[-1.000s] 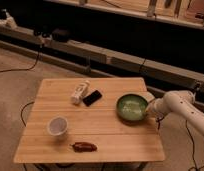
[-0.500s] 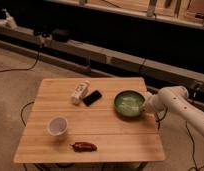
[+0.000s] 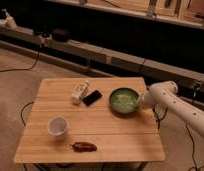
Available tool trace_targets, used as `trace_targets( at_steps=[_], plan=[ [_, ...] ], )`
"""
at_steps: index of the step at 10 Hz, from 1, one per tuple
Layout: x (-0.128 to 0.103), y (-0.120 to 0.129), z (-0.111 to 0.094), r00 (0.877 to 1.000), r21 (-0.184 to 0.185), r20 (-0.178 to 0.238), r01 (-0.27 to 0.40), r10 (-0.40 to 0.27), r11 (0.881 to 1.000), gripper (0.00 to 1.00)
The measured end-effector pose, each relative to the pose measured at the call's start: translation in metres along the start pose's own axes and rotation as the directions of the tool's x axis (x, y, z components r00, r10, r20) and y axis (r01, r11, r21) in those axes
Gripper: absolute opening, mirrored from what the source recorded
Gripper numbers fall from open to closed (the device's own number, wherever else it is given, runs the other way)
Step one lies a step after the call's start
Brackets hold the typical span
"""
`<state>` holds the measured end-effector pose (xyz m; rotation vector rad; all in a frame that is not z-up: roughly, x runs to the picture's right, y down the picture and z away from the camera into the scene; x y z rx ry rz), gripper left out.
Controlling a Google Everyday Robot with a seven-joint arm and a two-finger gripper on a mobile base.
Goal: Drag the ceramic bowl in a circle
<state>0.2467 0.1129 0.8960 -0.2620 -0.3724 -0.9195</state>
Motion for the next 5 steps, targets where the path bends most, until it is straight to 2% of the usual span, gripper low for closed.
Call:
trace_targets(
  at_steps=[3, 5],
  plan=[
    [-0.006, -0.024, 0.010, 0.999, -0.014, 0.001, 0.036, -0.036, 0.999, 0.11],
    [-0.018, -0.040, 0.015, 0.997, -0.022, 0.005, 0.073, -0.073, 0.997, 0.11]
  ],
)
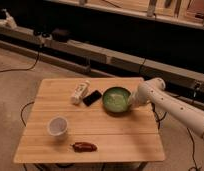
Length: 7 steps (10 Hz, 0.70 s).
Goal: Drag the ceramic bowl in a circle
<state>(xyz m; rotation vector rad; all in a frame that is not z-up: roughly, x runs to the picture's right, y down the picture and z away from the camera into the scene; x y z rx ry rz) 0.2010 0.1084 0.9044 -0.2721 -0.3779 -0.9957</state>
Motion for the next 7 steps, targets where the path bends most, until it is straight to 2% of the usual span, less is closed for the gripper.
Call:
trace_targets(
  at_steps=[3, 4, 6, 7],
  plan=[
    [-0.033, -0.027, 0.005, 0.996, 0.003, 0.028, 0.079, -0.079, 0.997, 0.11],
    [-0.052, -0.035, 0.005, 0.992, 0.006, 0.044, 0.119, -0.120, 0.993, 0.11],
    [-0.086, -0.046, 0.004, 0.978, 0.011, 0.070, 0.196, -0.197, 0.980, 0.11],
    [-0.109, -0.048, 0.005, 0.964, 0.012, 0.087, 0.250, -0.250, 0.968, 0.11]
  ],
)
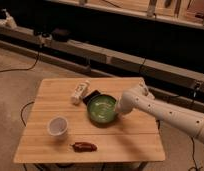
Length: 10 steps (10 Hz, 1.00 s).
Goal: Drag the ceramic bowl in a circle
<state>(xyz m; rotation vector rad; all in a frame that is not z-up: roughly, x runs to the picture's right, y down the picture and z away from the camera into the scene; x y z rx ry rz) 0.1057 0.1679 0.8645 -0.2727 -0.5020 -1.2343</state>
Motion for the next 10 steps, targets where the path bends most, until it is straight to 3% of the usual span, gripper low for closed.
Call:
trace_targets(
  at_steps=[4, 6, 10],
  plan=[
    [-0.060, 0.011, 0.001, 0.994, -0.017, 0.054, 0.092, -0.091, 0.996, 0.11],
    [-0.083, 0.038, -0.009, 0.993, -0.036, 0.062, 0.105, -0.103, 0.994, 0.11],
    [-0.090, 0.087, -0.042, 0.998, -0.057, 0.033, 0.051, -0.049, 0.997, 0.11]
  ],
)
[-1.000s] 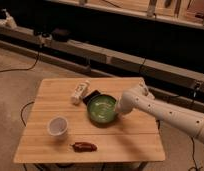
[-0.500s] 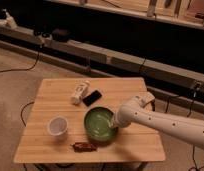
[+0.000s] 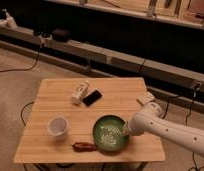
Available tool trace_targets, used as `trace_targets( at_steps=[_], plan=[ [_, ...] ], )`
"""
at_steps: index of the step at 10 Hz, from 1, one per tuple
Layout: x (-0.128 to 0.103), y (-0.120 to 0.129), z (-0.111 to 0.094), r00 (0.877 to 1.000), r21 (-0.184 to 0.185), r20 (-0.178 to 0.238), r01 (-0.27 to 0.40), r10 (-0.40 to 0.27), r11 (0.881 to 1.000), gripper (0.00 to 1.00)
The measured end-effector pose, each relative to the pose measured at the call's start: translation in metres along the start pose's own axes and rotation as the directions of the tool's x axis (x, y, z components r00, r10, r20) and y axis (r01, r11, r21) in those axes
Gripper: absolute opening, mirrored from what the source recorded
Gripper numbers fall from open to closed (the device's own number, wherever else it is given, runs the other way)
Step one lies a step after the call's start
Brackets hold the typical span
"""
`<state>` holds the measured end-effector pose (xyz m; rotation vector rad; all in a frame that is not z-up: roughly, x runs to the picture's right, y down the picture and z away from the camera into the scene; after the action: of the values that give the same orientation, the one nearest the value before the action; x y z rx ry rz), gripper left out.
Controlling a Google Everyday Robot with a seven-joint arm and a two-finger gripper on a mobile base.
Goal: Drag the ceramic bowl in a circle
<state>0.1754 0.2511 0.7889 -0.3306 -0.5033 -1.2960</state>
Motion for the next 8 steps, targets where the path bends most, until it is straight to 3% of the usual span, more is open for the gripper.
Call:
trace_targets(
  at_steps=[5, 6, 8],
  plan=[
    [0.001, 0.056, -0.015, 0.991, -0.010, 0.004, -0.132, 0.132, 0.991, 0.11],
    [0.010, 0.066, -0.018, 0.987, -0.012, -0.009, -0.159, 0.159, 0.987, 0.11],
    [0.046, 0.102, -0.035, 0.967, -0.019, -0.069, -0.245, 0.244, 0.969, 0.11]
  ],
)
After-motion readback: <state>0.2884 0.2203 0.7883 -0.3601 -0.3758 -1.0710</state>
